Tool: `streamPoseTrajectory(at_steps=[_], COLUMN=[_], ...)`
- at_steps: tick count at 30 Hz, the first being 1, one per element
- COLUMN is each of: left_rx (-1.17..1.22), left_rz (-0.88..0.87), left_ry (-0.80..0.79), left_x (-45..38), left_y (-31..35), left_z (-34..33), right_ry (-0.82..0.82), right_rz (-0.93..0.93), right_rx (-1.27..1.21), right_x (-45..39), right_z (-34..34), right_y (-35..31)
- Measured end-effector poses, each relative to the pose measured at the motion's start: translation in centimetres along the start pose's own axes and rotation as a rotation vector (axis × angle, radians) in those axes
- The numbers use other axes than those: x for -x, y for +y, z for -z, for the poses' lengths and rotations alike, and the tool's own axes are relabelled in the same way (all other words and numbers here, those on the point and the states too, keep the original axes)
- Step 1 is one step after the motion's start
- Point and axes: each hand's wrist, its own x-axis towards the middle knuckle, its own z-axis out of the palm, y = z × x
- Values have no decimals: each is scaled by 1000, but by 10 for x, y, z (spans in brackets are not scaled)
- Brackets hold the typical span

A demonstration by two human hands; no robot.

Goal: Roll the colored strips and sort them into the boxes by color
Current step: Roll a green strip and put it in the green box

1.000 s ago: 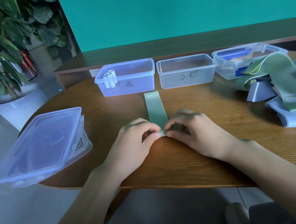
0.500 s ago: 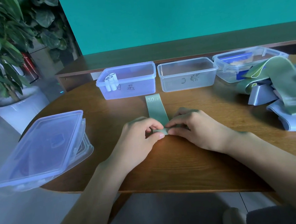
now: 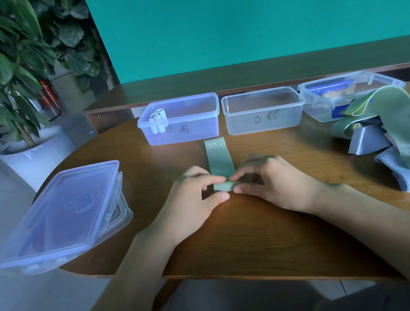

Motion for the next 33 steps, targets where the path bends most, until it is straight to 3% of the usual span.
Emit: streamPoseTrajectory(at_steps=[9, 14, 25, 33], left_rx=[-19, -51, -121, -70], left_rz=[-15, 14, 0, 28], left_ry=[81, 86, 60, 67], left_x=[-5, -10, -18, -9], left_y=[2, -1, -6, 0], left_z=[-3, -3, -7, -1], right_ry=[-101, -11, -39, -12], right_rz=[23, 39, 59, 85], right_rx=[19, -94, 8, -82], right_x=[-20, -16, -22, -20], right_z=[10, 5, 6, 5], right_y=[12, 20, 22, 21])
